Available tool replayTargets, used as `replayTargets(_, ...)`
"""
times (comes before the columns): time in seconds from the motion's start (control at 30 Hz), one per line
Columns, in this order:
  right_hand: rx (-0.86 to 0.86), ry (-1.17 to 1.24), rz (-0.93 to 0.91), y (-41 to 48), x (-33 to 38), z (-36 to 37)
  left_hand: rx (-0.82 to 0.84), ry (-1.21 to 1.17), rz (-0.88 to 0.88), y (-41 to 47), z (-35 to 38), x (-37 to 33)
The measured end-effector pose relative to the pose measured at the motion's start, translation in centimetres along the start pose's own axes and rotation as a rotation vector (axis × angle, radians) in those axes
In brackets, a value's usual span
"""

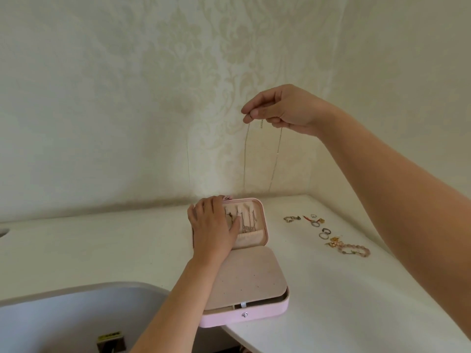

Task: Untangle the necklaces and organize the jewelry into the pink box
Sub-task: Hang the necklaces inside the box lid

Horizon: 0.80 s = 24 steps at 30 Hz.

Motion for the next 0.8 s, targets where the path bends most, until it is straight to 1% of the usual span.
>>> replayTargets(0.3, 0.071, -0.093, -0.014, 1.4, -0.2, 1.4, 0.002, 0.001, 0.001, 0.0, 0.1, 0.0)
replayTargets(0.63, 0.080, -0.128, -0.043, 2.0, -0.1, 2.1, -0.055, 0.002, 0.010, 0.0, -0.8, -0.3)
replayTargets(0.8, 0.091, -0.131, -0.051, 2.1, -0.7, 2.6, -0.049, 0.004, 0.009, 0.0, -0.8, -0.3)
Point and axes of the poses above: each hand's wrist, its own y-axis towards the middle knuckle, its own z-axis out of the palm, x = y × z, the point moved 10 cm from there along y, towards the middle knuckle
